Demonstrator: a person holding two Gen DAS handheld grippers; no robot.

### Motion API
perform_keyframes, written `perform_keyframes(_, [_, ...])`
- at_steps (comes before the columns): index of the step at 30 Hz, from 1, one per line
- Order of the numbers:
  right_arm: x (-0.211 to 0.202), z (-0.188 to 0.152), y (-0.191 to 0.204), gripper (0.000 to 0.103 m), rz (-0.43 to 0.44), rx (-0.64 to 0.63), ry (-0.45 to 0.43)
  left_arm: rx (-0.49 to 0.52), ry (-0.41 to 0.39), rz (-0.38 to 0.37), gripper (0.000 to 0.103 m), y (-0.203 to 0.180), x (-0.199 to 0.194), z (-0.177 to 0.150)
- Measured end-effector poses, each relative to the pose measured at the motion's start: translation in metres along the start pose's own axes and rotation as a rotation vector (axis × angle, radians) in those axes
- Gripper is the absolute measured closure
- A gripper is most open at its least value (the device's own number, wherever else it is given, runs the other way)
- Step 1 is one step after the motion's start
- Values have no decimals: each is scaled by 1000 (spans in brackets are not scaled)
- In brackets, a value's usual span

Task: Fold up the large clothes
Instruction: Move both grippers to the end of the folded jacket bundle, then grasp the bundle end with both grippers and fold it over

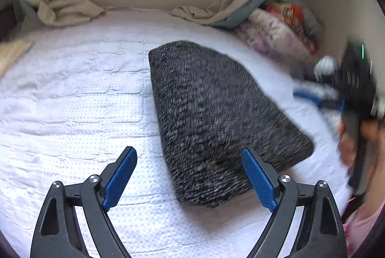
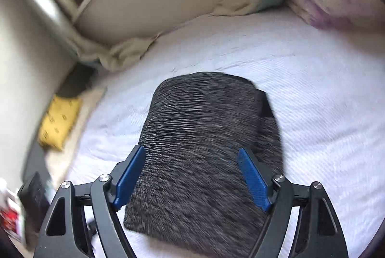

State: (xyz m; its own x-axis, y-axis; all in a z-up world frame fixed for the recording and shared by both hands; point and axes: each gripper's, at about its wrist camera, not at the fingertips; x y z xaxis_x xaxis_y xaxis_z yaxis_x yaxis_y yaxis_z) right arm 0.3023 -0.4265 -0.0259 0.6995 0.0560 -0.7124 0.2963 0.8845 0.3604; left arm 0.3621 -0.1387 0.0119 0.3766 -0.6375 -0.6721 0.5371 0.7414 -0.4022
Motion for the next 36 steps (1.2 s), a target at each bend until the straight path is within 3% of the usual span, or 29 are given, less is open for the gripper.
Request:
perform_keyframes(3, [-3,-3,-37,23,43,108,14,-119,6,-97,11,21,-1,10])
perform_keyframes(6, [8,-17,-70,23,66,209,62,-191,25,-126,11,36,8,17])
perform_keyframes(9, [35,-25,-88,23,104,282,176,-259,59,-182,11,47,24,19])
perform_keyframes(15, [66,-30,-108,23,145,347,253,-399,128,-326,12,70,62,23])
perform_keyframes(18, [85,-35,-111,23,202,380,295,-427,167,-323,12,78,78,23])
perform_keyframes(28, [117,-31,-100,23,305,347,354,-494,260,-419,8,92,123,12])
perform_keyframes(35, [147,-19,-64,20,330,215,420,-491,273,-450,9,95,136,11])
perform_keyframes(36, [150,-18,-60,24,328,200,423,-484,274,-446,9,94,136,11])
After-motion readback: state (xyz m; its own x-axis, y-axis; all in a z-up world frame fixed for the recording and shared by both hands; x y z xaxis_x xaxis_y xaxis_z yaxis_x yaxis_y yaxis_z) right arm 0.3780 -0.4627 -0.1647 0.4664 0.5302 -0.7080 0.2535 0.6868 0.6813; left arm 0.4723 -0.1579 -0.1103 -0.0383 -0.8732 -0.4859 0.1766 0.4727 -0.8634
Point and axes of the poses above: each gripper's, at about its wrist camera, not at the fingertips, and x roughly the way its jaws point, y to its left, z to its top, and after that the axes turned 9 degrees about -z, right-handed
